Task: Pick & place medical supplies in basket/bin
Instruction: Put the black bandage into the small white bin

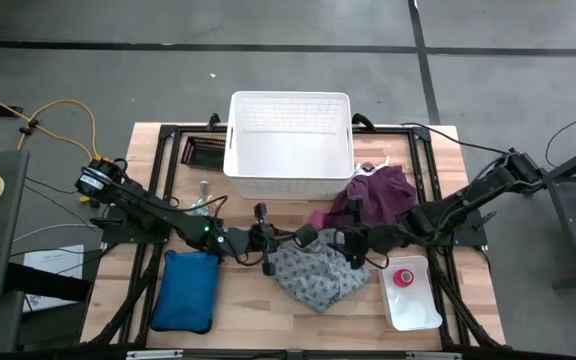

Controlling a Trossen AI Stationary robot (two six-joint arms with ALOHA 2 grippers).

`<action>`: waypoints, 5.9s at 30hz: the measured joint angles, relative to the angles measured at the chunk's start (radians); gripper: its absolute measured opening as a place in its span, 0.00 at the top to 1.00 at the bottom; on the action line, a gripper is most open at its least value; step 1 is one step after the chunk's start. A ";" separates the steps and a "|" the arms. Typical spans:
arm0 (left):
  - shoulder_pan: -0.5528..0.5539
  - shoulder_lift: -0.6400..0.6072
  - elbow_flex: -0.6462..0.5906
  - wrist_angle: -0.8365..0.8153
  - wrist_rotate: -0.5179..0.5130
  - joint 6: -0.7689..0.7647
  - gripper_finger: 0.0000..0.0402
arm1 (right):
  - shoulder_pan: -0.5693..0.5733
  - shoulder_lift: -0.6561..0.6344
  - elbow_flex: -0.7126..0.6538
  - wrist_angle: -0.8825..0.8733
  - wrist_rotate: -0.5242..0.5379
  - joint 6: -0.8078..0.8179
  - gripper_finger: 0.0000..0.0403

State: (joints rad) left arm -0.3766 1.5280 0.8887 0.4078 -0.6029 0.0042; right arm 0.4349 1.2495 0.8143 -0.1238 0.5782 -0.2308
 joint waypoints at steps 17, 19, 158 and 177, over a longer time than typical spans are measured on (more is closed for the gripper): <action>0.015 0.000 0.000 0.016 0.000 -0.028 1.00 | 0.004 0.127 0.000 0.238 0.072 -0.217 0.06; 0.015 0.000 0.000 0.016 0.000 -0.030 1.00 | 0.004 0.134 0.000 0.251 0.078 -0.222 0.06; 0.002 0.000 0.000 0.046 0.027 -0.088 0.68 | 0.565 -0.024 0.000 -0.390 -0.222 0.992 0.50; 0.023 0.000 0.000 0.049 0.026 -0.084 0.68 | 0.711 -0.064 0.000 -0.632 -0.304 1.548 0.50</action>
State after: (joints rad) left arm -0.3534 1.5280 0.8886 0.4568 -0.5774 -0.0799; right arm 1.1464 1.1857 0.8146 -0.7554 0.2742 1.3177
